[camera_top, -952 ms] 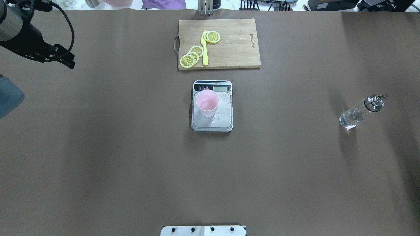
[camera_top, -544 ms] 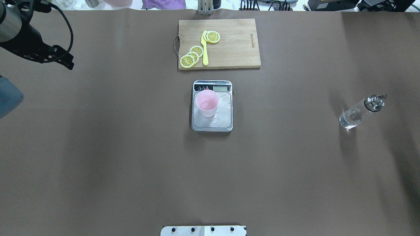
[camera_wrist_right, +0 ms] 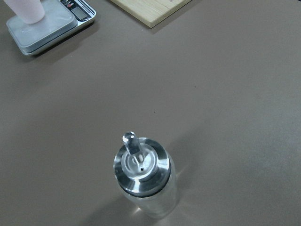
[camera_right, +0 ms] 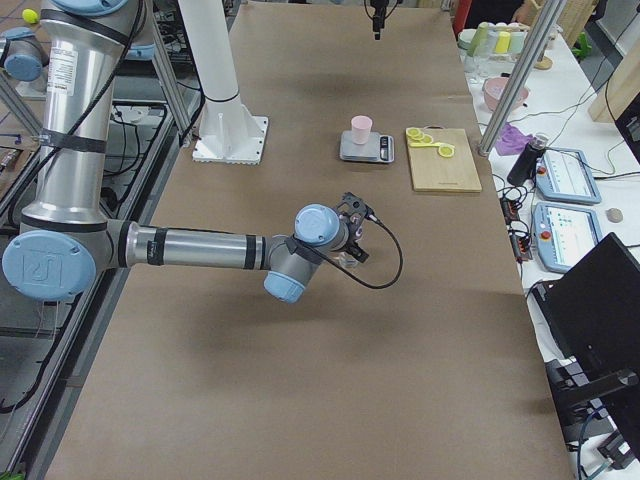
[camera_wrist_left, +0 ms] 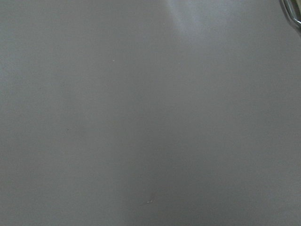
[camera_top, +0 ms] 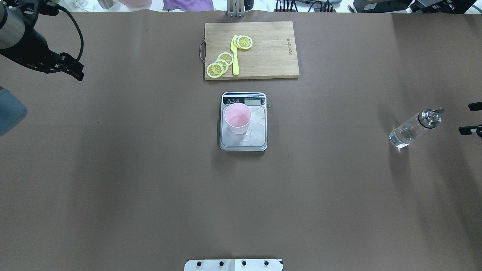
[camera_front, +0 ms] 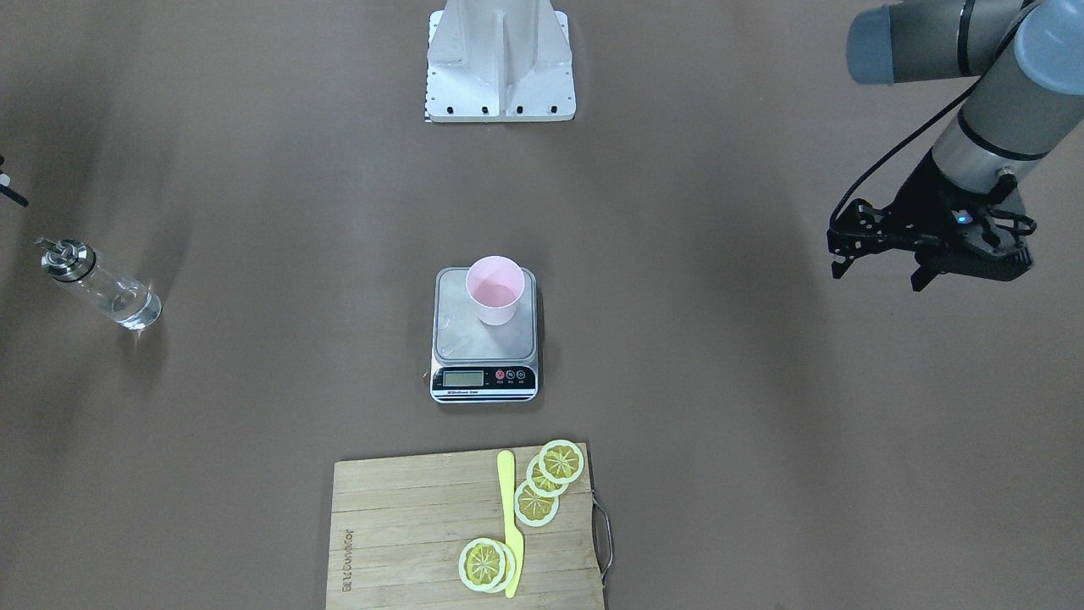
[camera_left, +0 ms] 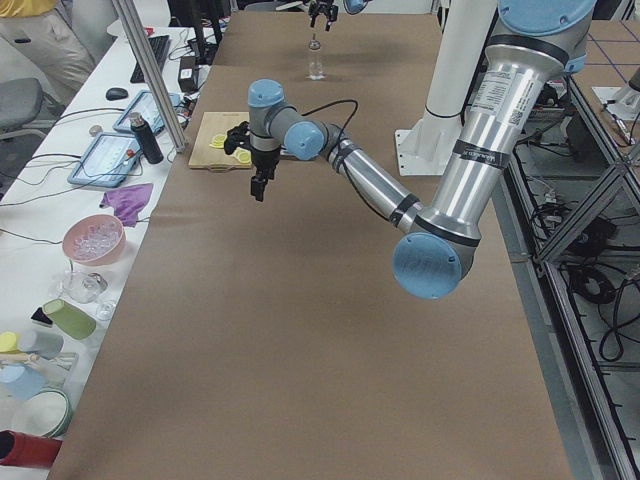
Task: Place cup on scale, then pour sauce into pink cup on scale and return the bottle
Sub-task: 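Move the right gripper toward the glass sauce bottle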
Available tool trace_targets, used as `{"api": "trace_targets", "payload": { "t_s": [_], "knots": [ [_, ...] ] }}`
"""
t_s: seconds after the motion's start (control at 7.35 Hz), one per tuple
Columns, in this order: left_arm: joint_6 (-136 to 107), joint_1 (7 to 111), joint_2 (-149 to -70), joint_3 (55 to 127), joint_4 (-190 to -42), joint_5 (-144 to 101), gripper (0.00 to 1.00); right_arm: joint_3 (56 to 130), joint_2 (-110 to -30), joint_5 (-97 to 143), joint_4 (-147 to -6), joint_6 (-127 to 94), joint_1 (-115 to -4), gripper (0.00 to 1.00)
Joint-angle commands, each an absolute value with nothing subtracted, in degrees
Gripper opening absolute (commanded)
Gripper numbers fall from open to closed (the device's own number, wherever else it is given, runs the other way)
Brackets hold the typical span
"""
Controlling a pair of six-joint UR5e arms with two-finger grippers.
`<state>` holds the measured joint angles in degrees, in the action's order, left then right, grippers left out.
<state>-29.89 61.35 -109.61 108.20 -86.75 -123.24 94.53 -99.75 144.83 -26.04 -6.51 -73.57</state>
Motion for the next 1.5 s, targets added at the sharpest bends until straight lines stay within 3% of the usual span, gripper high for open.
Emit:
{"api": "trace_targets", "payload": {
  "t_s": [0.0,1.36],
  "knots": [
    [-29.88,61.35,-109.6,108.19,-86.75,-123.22,0.95,93.87,-99.67,144.32,-26.02,-6.59,-72.52,1.0],
    [-29.88,61.26,-109.6,108.11,-86.75,-123.22,0.95,88.34,-96.5,139.05,-22.78,-11.33,-64.6,1.0]
  ]
}}
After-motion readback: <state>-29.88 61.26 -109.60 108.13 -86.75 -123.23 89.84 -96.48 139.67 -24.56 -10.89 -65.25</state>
